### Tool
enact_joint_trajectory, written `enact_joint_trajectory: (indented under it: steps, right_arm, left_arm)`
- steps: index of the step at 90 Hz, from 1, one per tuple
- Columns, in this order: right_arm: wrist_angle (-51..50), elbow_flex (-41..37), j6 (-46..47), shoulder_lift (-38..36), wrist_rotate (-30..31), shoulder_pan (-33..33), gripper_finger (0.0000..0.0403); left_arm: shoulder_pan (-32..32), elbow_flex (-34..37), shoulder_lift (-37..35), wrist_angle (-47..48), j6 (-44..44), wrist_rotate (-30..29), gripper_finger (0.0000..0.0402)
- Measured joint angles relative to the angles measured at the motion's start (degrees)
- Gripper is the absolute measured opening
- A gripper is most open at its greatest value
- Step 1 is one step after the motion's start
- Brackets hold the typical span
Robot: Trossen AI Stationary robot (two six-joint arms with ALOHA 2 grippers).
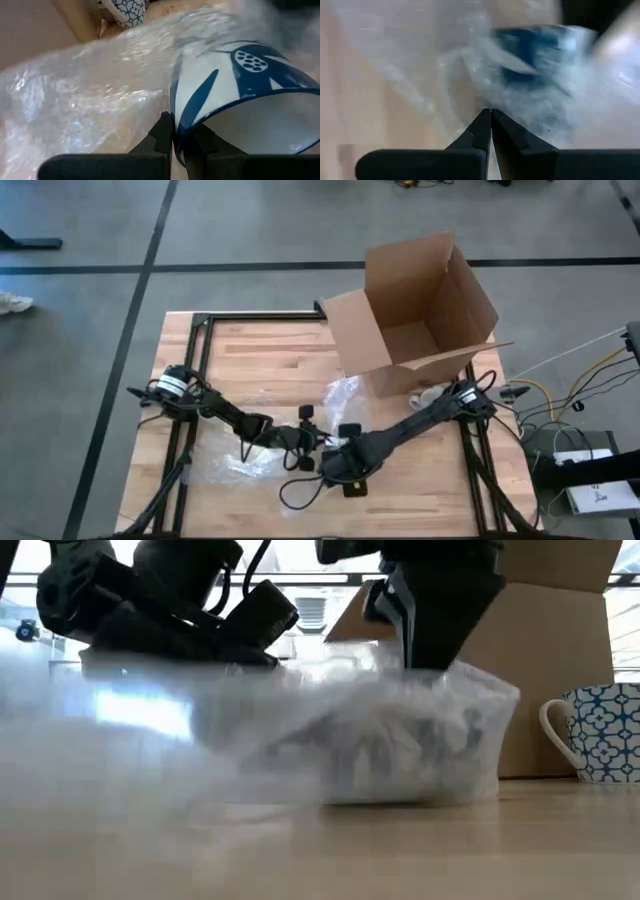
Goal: Wrap mug
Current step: Wrap the blue mug with the right bubble wrap
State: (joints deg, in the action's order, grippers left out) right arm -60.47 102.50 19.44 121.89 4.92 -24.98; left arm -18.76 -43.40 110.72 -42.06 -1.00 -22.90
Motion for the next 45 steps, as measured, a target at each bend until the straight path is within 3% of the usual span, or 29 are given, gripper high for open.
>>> enact_joint_trajectory:
  steps: [24, 45]
  right_arm:
    - [3.7, -1.49, -4.2, 2.85, -0.56, 0.52, 0.0001]
    - [7.47, -1.28, -13.75, 2.94, -7.81, 2.25, 0.0001]
  left_arm:
    - [-0.07, -0.04, -0.04, -0.09, -0.69, 0.09, 0.0005]
    - [-0.07, 0.0, -0.09, -0.11, -0.61, 0.07, 0.0005]
